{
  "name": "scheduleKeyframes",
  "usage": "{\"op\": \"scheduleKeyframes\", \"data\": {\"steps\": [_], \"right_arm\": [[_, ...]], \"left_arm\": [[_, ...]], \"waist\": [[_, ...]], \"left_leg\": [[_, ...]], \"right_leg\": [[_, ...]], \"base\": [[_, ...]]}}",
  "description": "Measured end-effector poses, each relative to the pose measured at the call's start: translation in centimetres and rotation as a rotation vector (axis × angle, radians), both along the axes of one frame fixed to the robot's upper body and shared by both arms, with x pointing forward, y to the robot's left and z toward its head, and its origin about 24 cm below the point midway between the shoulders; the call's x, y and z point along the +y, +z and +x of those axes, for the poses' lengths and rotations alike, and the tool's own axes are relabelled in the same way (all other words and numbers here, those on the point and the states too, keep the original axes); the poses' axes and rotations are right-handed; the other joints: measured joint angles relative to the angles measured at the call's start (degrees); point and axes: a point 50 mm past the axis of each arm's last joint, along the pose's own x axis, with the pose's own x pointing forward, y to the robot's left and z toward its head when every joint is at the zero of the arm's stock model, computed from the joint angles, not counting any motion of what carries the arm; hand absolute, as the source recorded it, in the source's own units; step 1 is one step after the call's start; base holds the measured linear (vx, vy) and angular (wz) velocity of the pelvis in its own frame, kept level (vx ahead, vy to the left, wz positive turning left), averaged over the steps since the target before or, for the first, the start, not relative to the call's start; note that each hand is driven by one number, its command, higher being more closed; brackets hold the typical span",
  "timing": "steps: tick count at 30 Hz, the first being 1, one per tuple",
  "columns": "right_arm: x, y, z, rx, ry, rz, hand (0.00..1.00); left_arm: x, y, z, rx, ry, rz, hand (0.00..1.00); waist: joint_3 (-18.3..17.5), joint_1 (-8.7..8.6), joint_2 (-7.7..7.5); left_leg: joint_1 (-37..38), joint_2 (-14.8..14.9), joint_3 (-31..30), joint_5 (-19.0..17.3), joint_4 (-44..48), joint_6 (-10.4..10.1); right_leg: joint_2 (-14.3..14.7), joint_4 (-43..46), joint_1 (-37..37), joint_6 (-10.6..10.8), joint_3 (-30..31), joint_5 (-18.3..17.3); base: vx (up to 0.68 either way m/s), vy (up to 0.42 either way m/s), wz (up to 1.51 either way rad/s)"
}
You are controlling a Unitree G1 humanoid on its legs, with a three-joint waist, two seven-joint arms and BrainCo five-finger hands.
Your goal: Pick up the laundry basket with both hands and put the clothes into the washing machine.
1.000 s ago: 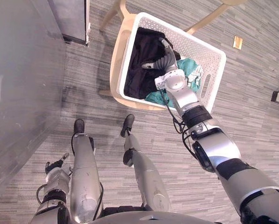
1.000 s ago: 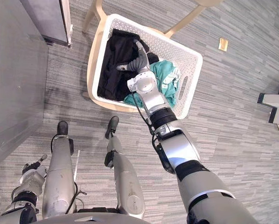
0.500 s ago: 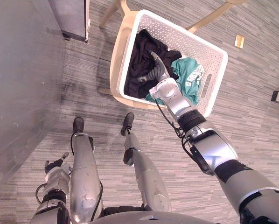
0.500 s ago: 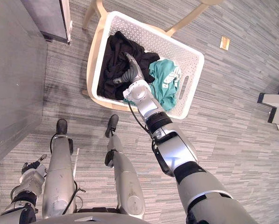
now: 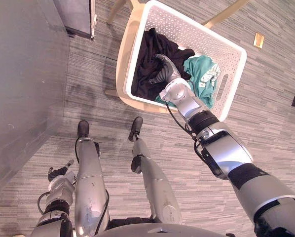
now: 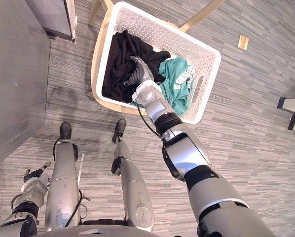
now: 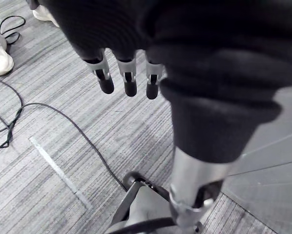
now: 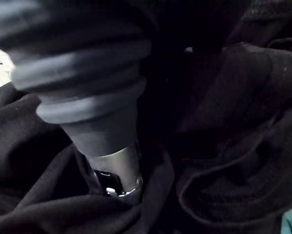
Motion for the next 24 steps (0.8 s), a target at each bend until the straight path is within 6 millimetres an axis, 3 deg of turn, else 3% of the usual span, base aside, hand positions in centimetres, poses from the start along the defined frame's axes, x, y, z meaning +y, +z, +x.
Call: {"op": "scheduleKeyframes", "data": {"steps": [24], "right_arm": [[-0.34,-0.28,-0.06,0.003,-0.021,0.063,1.00]], "left_arm": [[-0.23,-0.05,0.06,0.000,-0.007,-0.003,0.00]], "waist": [[0.4,0.49,0.52]], "left_leg": [[-0.1,0.1,0.1,-0.8,1.1,0.2]], "right_leg": [[0.0,0.0,0.5,-0.2,-0.1,0.1]], "base": [[-0.03,0.010,0.00]]}}
